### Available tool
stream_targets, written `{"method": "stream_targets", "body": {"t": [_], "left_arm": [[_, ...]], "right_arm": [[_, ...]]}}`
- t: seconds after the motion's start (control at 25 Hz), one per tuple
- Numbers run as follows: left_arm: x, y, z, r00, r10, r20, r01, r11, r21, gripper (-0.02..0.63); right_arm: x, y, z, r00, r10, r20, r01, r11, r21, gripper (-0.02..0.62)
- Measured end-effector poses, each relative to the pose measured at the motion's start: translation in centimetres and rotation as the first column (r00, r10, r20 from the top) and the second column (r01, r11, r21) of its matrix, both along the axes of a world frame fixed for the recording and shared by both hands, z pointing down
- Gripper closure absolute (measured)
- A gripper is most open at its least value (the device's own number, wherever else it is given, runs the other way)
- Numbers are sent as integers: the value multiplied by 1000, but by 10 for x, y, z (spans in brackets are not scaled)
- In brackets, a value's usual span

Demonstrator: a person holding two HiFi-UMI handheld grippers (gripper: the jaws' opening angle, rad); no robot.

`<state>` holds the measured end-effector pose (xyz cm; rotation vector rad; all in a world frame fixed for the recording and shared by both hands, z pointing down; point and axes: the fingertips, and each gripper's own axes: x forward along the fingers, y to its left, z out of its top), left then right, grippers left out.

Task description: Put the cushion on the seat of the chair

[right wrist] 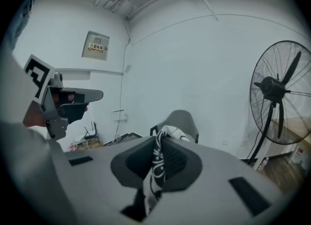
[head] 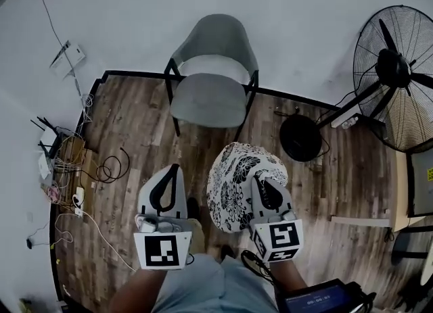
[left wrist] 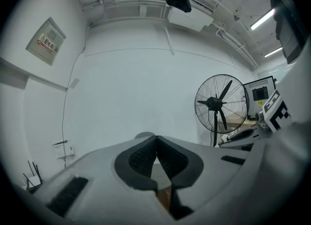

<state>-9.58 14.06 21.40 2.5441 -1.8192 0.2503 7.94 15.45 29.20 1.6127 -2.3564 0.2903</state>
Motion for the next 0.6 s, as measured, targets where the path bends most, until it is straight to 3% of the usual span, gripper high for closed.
{"method": "stream_targets", "body": {"t": [0.28,0.6], "left_arm": [[-34,-104,-10,996,86,-4,-86,996,12,597],[-61,-162,-28,994,100,-43,-97,993,59,597]], "right_arm": [[-33,-93,-18,997,78,-23,-77,997,27,574],[-51,-158,-54,993,106,-43,-100,989,112,575]]}}
